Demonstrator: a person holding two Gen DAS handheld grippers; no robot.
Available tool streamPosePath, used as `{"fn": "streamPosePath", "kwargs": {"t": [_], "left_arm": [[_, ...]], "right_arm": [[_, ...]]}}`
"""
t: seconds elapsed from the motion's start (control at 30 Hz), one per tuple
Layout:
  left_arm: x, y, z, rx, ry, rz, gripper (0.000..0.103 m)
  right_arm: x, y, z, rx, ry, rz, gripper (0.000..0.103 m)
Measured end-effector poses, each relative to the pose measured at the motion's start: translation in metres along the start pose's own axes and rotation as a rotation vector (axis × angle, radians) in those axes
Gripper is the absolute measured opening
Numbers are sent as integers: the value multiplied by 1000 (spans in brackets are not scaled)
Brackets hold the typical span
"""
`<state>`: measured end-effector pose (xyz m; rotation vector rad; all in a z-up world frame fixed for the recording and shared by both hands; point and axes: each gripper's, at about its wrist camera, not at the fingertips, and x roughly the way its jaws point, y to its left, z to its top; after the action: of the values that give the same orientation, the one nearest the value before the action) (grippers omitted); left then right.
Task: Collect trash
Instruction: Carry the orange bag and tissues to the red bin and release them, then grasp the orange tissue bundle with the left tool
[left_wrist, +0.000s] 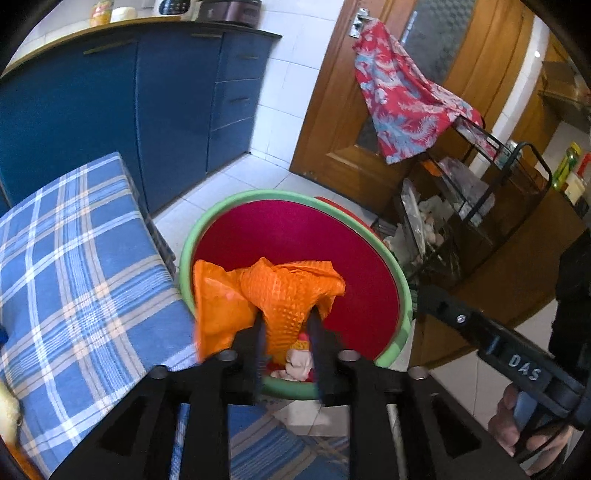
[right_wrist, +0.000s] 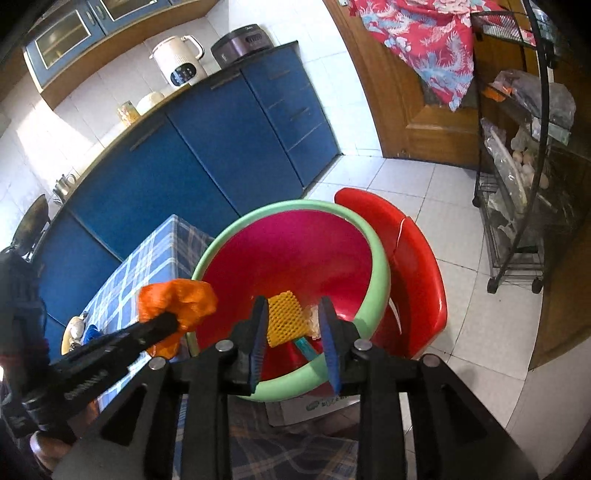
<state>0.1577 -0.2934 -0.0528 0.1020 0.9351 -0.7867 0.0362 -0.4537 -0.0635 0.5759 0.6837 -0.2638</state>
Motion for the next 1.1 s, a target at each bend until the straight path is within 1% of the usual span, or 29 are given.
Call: {"fn": "streamPosePath", "kwargs": {"t": [0.03, 0.07, 0.2, 0.33, 0.53, 0.63, 0.83, 0.97, 1.1], "left_arm": [[-1, -1, -1, 4, -3, 5, 44], [-2, -2, -1, 9, -9, 10, 45], [-9, -4, -1, 20, -14, 21, 45], [-19, 1, -4, 1, -25, 31, 45], [-41, 16, -13, -31, -40, 69, 45], [-55, 24, -17, -56, -56, 94, 46], [-81, 44, -29, -115, -81, 150, 46], [-100, 60, -39, -164, -98, 207, 46], [-116, 74, -50, -203, -111, 242, 46]], "right_arm": [[-3, 1, 0, -2, -4, 3, 31], [-4, 1, 1, -4, -8, 4, 31], [-12, 3, 1, -7, -22, 13, 31], [-17, 7, 0, -12, -28, 19, 32], [-25, 14, -5, -18, -31, 40, 33], [-30, 22, -9, -29, -34, 56, 33], [-38, 39, -17, -53, -32, 80, 42], [-40, 49, -23, -70, -20, 101, 43], [-39, 59, -30, -82, -3, 120, 43]]}}
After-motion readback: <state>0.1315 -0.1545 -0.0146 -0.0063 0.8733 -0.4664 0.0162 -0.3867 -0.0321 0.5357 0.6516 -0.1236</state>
